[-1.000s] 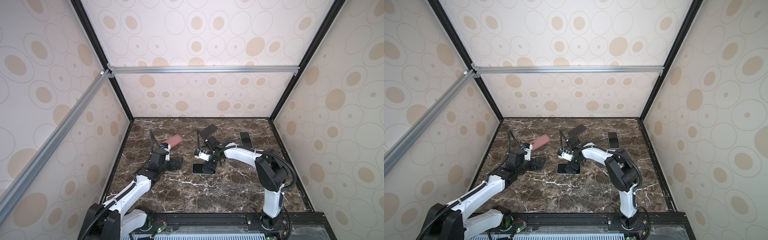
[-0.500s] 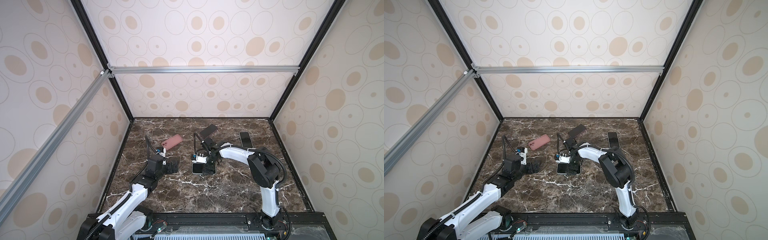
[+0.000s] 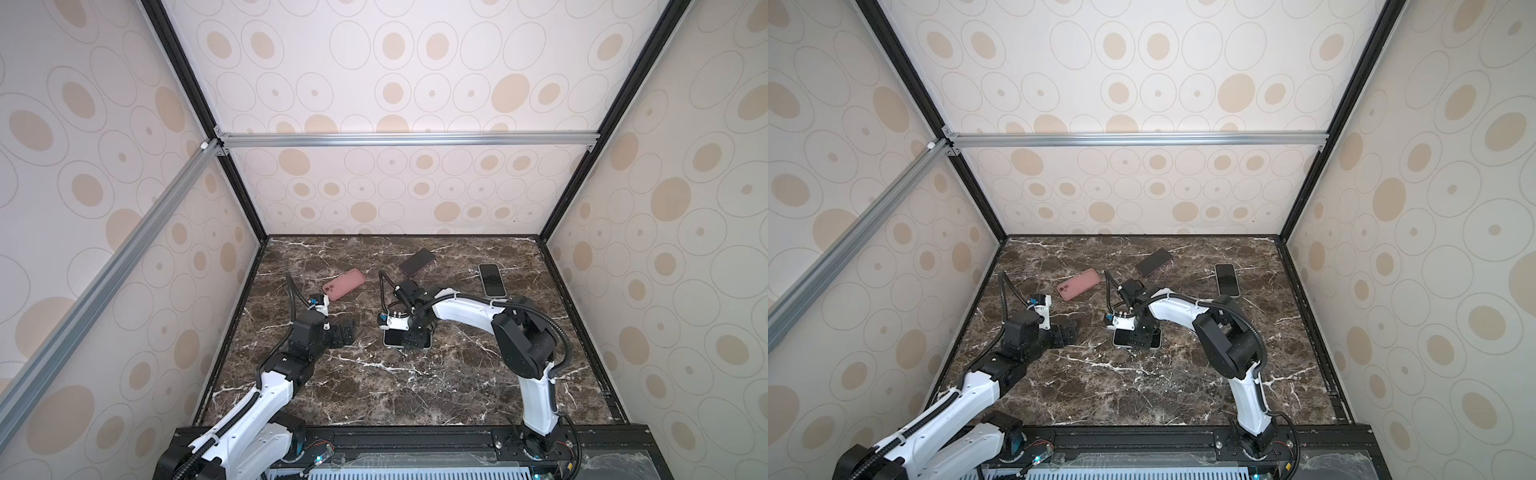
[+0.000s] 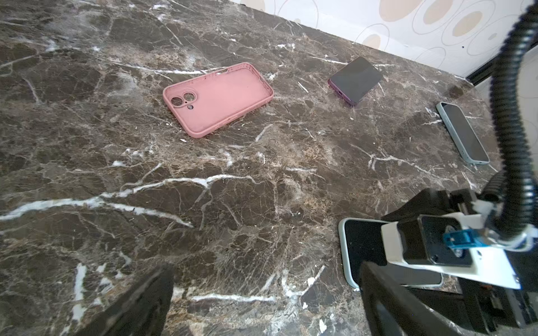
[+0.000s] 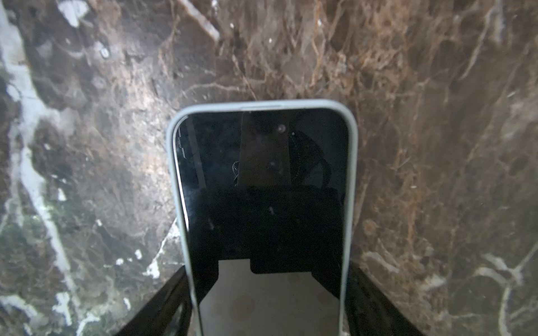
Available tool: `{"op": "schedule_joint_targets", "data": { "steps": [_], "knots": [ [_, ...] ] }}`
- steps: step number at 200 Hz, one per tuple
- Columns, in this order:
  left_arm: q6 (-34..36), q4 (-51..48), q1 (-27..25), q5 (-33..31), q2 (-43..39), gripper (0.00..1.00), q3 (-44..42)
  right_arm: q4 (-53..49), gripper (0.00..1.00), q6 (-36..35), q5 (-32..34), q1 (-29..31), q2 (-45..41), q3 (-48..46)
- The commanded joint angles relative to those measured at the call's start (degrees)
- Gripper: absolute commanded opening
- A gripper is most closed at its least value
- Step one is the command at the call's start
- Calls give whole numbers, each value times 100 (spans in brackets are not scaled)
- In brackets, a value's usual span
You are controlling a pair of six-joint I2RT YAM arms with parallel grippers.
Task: Put the phone into the phone case
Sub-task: 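Lift the cased phone with the right gripper while the left arm draws back, then carry the cased phone with the right gripper beside the other blue-cased phone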
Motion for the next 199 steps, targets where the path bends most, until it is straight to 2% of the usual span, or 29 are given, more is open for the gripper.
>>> {"op": "schedule_joint_targets", "data": {
  "steps": [1,41,58,86,103,142,173,199],
  "knots": [
    [-65,117,42,-90,-6,100,-3,43,68,282,630,-1,299,-229],
    [-20,141,43,-38,116,100,73,195,50,1146,446,-37,-46,-328],
    [-20,202,47,19,173,100,84,279,37,1658,134,-179,-238,-330],
    [54,343,44,162,292,97,93,462,27,2568,-308,-549,-554,-374],
    [90,413,45,268,399,97,111,637,24,3003,-454,-747,-764,-460],
    [158,512,45,387,512,98,169,646,17,3702,-308,-1217,-1058,-475],
    [311,334,42,310,638,99,326,188,16,4199,427,-1468,-1037,-43],
    [303,381,46,362,666,99,333,-48,16,4540,666,-1735,-905,289]
  ]
}}
